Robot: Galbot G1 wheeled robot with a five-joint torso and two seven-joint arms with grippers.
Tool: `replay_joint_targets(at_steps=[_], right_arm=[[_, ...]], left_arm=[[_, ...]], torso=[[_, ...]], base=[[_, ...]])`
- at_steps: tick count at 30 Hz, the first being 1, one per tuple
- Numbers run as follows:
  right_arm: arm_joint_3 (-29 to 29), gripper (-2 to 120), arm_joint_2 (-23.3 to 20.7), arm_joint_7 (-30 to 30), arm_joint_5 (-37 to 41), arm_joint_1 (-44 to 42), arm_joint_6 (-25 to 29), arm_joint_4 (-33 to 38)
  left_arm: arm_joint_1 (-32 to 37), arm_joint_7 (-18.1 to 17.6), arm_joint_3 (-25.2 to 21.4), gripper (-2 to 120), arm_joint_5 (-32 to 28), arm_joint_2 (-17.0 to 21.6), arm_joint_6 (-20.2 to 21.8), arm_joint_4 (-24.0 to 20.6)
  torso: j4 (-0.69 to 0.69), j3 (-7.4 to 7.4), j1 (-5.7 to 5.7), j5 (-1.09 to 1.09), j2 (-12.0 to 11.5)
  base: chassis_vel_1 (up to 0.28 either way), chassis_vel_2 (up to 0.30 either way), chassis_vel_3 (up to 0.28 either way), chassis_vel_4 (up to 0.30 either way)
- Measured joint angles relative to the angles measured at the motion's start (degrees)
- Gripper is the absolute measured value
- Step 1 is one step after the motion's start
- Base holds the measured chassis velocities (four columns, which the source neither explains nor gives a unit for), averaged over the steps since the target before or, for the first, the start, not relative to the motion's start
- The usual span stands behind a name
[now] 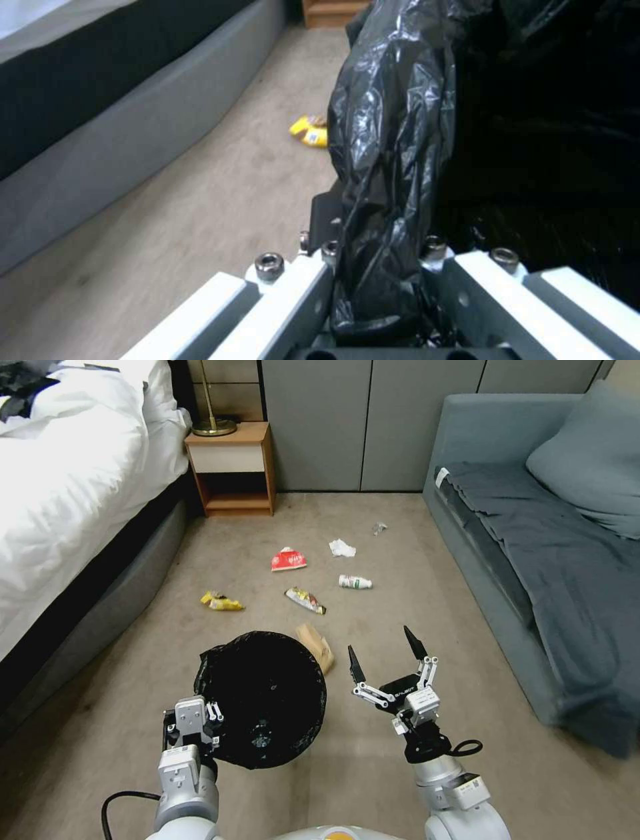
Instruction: Pick up the trash bin, then pick up the garbage from the floor and place it into the trash bin.
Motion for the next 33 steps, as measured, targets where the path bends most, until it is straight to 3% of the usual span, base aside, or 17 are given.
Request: replay_joint_targets(at_steps=[15,23,33], right_arm=[[-0.2,100,0.2,-1.4,0.1,0.4,1.4,-0.8],[-0.4,100,0.0,-1.5,0.3,1.5,2.0,-1.2],[-3.2,100,-2.8,6.7,2.2,9.8,-10.0,-1.6]], left_arm=[[-0.5,0.1,-0.4,1,-0.5,0.1,0.0,0.3],[-0.2,0.0,-0.5,1,-0.5,0.1,0.0,0.3],[0.9,-0.2,-1.0,1,-1.2,0.2,0.2,-1.9]], torso=[[0.01,0.01,0.01,0.02,0.0],[0.00,-0.01,0.00,0.00,0.0],[0.01,-0.01,0.00,0.01,0.0]], base=[[-0.342,0.339,0.337,-0.333],[-0.026,0.034,0.029,-0.034],[0.019,-0.019,-0.020,0.013]])
